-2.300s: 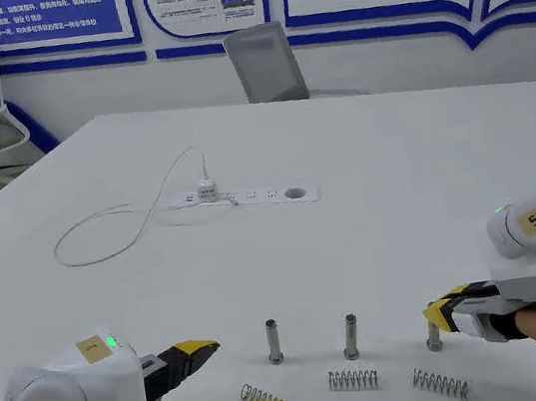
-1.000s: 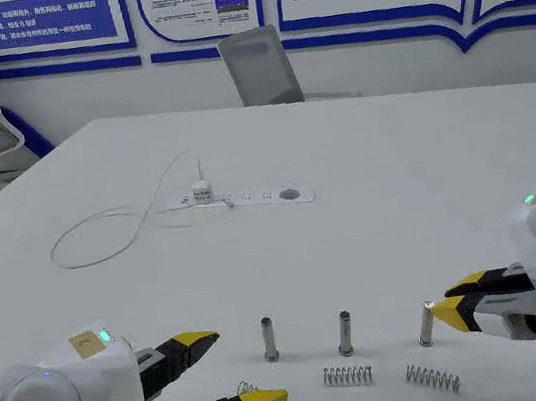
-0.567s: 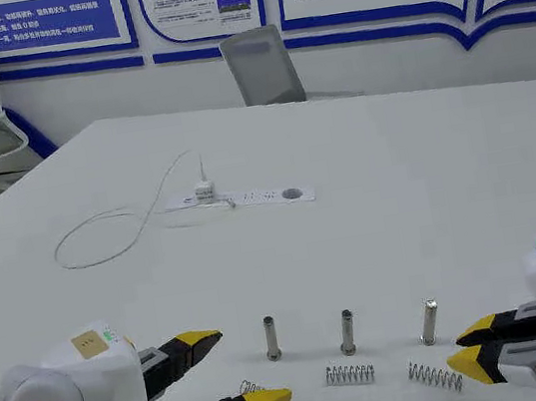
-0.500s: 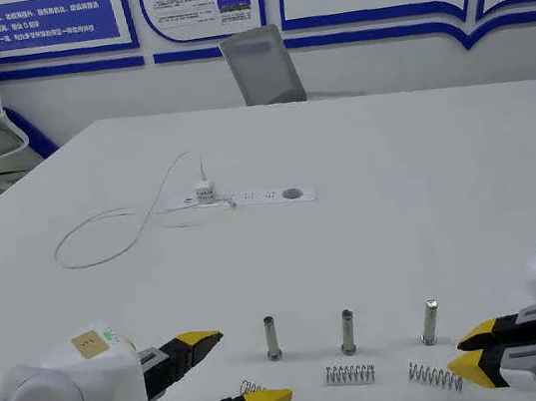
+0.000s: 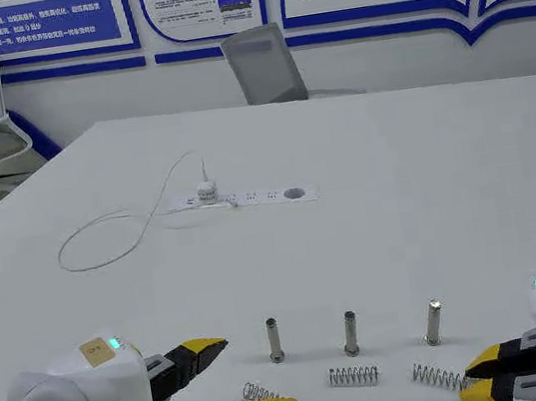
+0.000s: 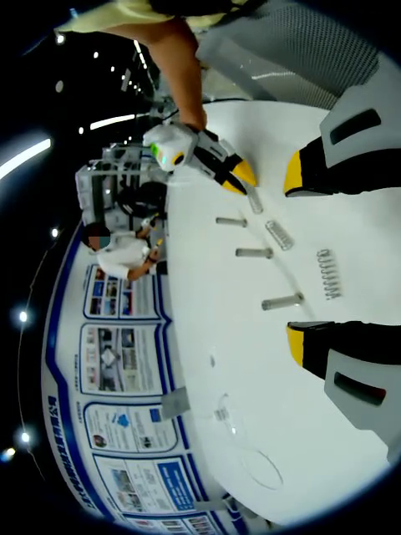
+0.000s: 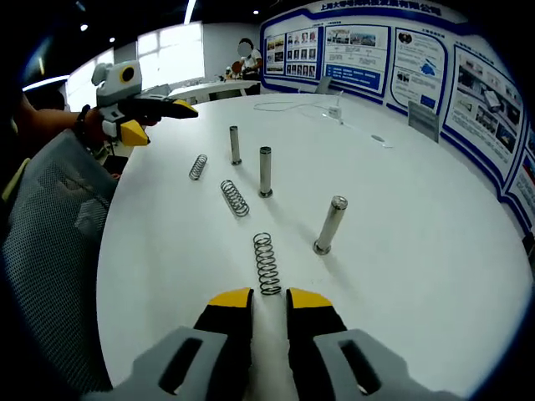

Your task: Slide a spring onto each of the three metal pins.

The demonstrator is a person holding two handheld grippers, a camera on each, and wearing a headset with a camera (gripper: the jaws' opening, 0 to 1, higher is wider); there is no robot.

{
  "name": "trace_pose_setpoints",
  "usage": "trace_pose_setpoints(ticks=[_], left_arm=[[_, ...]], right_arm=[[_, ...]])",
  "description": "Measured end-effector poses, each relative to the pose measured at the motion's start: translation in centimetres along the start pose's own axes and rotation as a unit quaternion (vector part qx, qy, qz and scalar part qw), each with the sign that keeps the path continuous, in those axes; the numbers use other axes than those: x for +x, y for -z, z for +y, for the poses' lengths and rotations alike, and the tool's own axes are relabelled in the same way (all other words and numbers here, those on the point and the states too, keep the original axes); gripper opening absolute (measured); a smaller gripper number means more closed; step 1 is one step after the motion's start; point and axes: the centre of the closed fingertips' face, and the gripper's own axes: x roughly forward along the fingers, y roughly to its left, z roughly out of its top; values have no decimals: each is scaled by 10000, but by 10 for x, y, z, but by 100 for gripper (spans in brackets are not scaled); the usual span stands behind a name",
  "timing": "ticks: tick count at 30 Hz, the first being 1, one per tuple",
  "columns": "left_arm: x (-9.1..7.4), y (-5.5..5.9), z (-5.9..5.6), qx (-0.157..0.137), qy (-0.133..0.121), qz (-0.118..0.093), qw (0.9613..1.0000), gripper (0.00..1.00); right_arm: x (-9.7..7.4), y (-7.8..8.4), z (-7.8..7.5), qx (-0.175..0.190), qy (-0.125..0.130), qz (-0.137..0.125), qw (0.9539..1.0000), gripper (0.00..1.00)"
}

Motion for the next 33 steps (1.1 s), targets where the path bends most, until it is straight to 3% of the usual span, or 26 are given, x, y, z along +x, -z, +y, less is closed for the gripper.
trace_pose_setpoints(ticks=[18, 33], left_arm=[[3, 2, -3, 30, 81, 41, 10000, 61], [4, 3, -5, 58, 148, 47, 9999, 61]], right_arm=[[2, -2, -1, -163, -9, -37, 9999, 12], [-7, -21, 0, -226, 51, -170, 9996, 12]])
